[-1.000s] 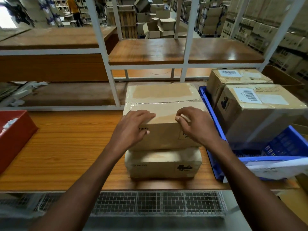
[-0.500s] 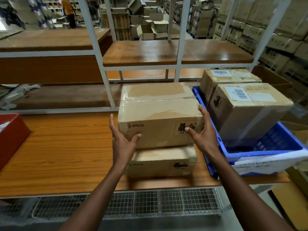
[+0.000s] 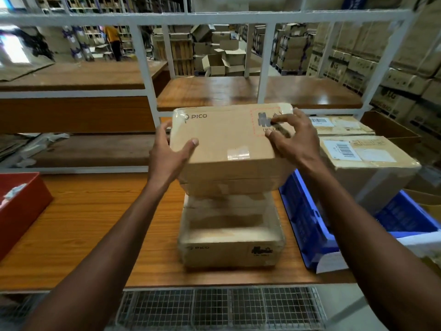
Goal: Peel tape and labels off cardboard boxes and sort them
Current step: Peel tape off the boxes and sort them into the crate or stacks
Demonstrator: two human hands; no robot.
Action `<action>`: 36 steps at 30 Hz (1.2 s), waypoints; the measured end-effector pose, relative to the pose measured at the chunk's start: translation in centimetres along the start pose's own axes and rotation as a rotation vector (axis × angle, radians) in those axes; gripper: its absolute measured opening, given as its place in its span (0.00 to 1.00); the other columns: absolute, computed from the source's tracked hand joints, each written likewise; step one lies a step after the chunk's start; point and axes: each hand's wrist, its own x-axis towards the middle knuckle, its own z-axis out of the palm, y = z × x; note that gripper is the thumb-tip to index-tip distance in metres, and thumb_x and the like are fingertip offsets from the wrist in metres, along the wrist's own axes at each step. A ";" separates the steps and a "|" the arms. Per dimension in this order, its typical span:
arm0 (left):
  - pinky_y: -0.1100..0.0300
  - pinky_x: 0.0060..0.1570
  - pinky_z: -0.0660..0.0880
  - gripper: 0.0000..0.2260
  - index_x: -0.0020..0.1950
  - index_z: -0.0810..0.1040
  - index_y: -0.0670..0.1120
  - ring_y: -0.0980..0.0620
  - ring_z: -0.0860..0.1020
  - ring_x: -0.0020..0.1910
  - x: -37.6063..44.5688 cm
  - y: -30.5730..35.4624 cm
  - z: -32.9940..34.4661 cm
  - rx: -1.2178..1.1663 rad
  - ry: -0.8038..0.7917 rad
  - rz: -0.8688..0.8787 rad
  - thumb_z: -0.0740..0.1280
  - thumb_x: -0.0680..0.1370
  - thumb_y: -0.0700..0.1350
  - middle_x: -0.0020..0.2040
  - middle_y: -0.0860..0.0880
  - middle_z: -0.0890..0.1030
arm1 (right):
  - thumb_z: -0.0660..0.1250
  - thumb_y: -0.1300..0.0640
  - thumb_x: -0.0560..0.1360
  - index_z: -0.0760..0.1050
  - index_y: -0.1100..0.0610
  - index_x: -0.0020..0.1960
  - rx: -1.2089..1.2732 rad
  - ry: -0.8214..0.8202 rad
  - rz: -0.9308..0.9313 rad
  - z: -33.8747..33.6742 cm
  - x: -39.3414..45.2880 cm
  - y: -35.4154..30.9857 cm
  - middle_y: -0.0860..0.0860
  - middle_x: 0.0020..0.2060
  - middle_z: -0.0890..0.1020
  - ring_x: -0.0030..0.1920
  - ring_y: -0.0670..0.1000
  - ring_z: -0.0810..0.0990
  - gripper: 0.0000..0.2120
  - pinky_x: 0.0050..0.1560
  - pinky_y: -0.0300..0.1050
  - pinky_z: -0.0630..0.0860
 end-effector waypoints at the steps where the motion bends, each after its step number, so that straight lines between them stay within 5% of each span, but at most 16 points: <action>1: 0.44 0.53 0.83 0.33 0.78 0.63 0.54 0.49 0.77 0.60 0.7 0.5 -0.1 0.021 -0.018 -0.012 0.74 0.77 0.56 0.66 0.51 0.73 | 0.75 0.45 0.75 0.82 0.46 0.63 -0.044 -0.038 0.004 -0.2 0.6 -0.4 0.50 0.77 0.69 0.75 0.54 0.68 0.18 0.74 0.55 0.67; 5: 0.44 0.59 0.80 0.33 0.78 0.65 0.52 0.46 0.76 0.65 3.3 0.8 -0.1 0.142 -0.166 -0.112 0.74 0.77 0.55 0.75 0.45 0.71 | 0.75 0.43 0.75 0.82 0.45 0.62 -0.133 -0.149 0.029 -0.3 2.0 -1.1 0.48 0.72 0.75 0.70 0.52 0.74 0.17 0.60 0.48 0.71; 9: 0.40 0.65 0.76 0.31 0.78 0.68 0.53 0.41 0.70 0.72 5.3 1.6 1.1 0.319 -0.319 -0.084 0.74 0.77 0.55 0.78 0.44 0.66 | 0.70 0.44 0.80 0.80 0.48 0.68 -0.152 -0.250 0.067 0.4 2.0 0.1 0.50 0.67 0.78 0.44 0.41 0.75 0.17 0.40 0.37 0.69; 15: 0.34 0.73 0.59 0.26 0.78 0.68 0.61 0.37 0.61 0.77 8.4 4.2 4.3 0.736 -0.504 0.189 0.68 0.80 0.60 0.79 0.46 0.65 | 0.69 0.42 0.80 0.79 0.46 0.65 -0.359 -0.433 0.065 0.4 5.5 -0.3 0.51 0.67 0.79 0.61 0.55 0.78 0.17 0.61 0.54 0.76; 20: 0.36 0.74 0.55 0.24 0.78 0.68 0.61 0.35 0.58 0.78 9.1 3.5 4.9 0.839 -0.541 0.201 0.62 0.82 0.63 0.80 0.45 0.64 | 0.72 0.46 0.79 0.79 0.50 0.53 -0.416 -0.520 0.020 1.0 8.4 -1.9 0.52 0.54 0.82 0.47 0.48 0.78 0.08 0.40 0.44 0.72; 24: 0.36 0.74 0.55 0.25 0.78 0.67 0.62 0.34 0.57 0.78 9.6 3.2 4.6 0.864 -0.572 0.191 0.61 0.81 0.65 0.81 0.46 0.62 | 0.72 0.45 0.78 0.75 0.50 0.72 -0.342 -0.699 -0.016 2.9 9.4 -3.4 0.53 0.71 0.75 0.66 0.55 0.74 0.24 0.52 0.45 0.72; 28: 0.34 0.75 0.53 0.23 0.78 0.67 0.61 0.35 0.57 0.79 8.5 4.2 5.1 0.900 -0.550 0.168 0.61 0.83 0.62 0.81 0.45 0.63 | 0.72 0.39 0.77 0.74 0.47 0.74 -0.425 -0.674 -0.072 4.4 9.0 -3.3 0.52 0.77 0.70 0.74 0.58 0.69 0.29 0.64 0.54 0.70; 36: 0.39 0.61 0.74 0.13 0.65 0.78 0.60 0.44 0.74 0.65 4.6 4.0 7.0 0.784 -0.348 0.350 0.66 0.81 0.54 0.65 0.51 0.78 | 0.73 0.39 0.76 0.77 0.47 0.70 -0.396 -0.580 -0.096 4.0 7.7 -2.8 0.53 0.72 0.75 0.69 0.56 0.74 0.26 0.59 0.52 0.73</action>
